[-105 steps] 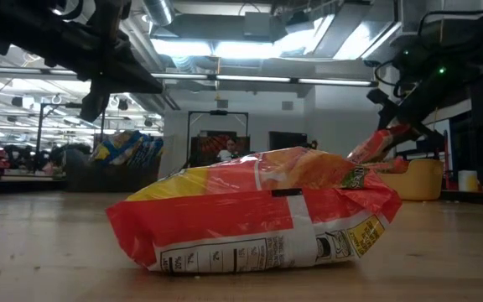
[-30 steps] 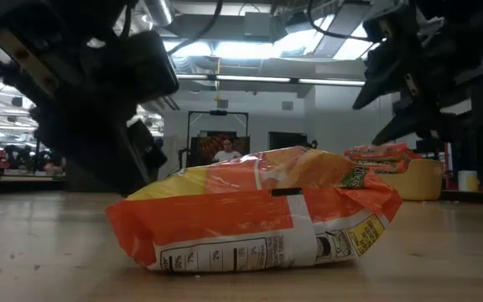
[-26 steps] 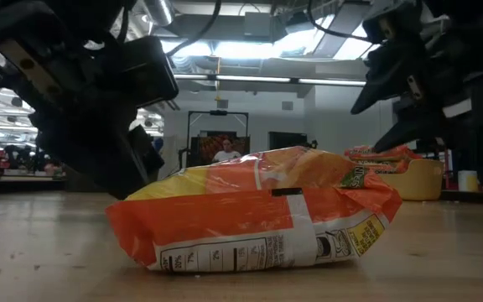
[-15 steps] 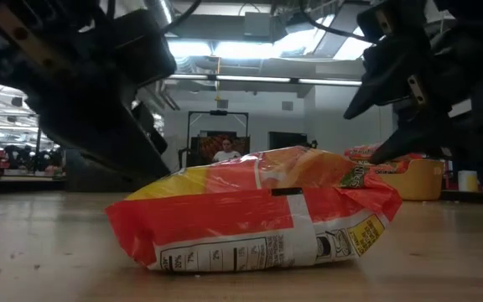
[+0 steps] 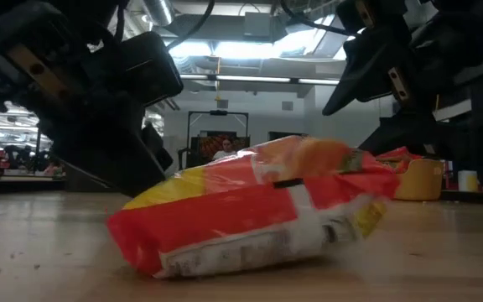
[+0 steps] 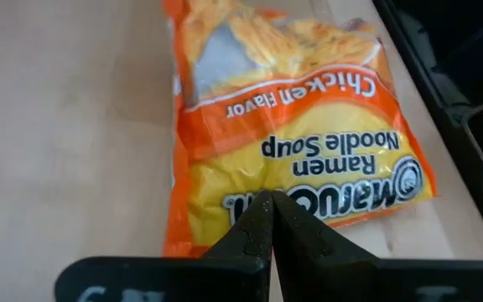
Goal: Sort Maruchan noodles
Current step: Put the orange noodle pack into the yellow bin
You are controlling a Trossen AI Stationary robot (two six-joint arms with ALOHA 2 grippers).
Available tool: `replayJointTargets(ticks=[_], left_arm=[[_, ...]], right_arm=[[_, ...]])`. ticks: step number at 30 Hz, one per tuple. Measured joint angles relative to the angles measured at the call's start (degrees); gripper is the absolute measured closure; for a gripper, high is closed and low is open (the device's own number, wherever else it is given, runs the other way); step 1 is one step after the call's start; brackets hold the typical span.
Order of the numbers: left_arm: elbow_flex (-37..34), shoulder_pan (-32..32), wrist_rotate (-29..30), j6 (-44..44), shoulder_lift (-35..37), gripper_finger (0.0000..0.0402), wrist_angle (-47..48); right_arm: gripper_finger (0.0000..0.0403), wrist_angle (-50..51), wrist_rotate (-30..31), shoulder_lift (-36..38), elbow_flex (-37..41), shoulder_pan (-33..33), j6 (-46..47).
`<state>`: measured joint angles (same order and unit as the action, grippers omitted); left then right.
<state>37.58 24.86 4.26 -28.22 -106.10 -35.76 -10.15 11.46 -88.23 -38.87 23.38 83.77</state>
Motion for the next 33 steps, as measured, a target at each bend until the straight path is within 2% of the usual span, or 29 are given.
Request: replayJointTargets(ticks=[5,12,27,33], left_arm=[[0.0,0.1,-0.7,-1.7,-1.7,0.0402,-1.7],[0.2,0.2,0.0,-4.1,-4.6,0.0402,-2.5],[0.3,0.7,1.4,-5.6,-5.1,0.0401,-1.5],[0.2,0.7,1.3,-5.8,-5.2,0.0401,-1.3]], right_arm=[[0.0165,0.0,-0.6,0.0,0.0,0.1,0.2],[0.0165,-0.2,-1.2,-1.0,-0.1,3.5,1.9],[0.0165,-0.2,-1.8,-16.4,-12.0,5.5,1.3],[0.0161,-7.7,-0.2,-20.5,-13.0,5.1,1.2]])
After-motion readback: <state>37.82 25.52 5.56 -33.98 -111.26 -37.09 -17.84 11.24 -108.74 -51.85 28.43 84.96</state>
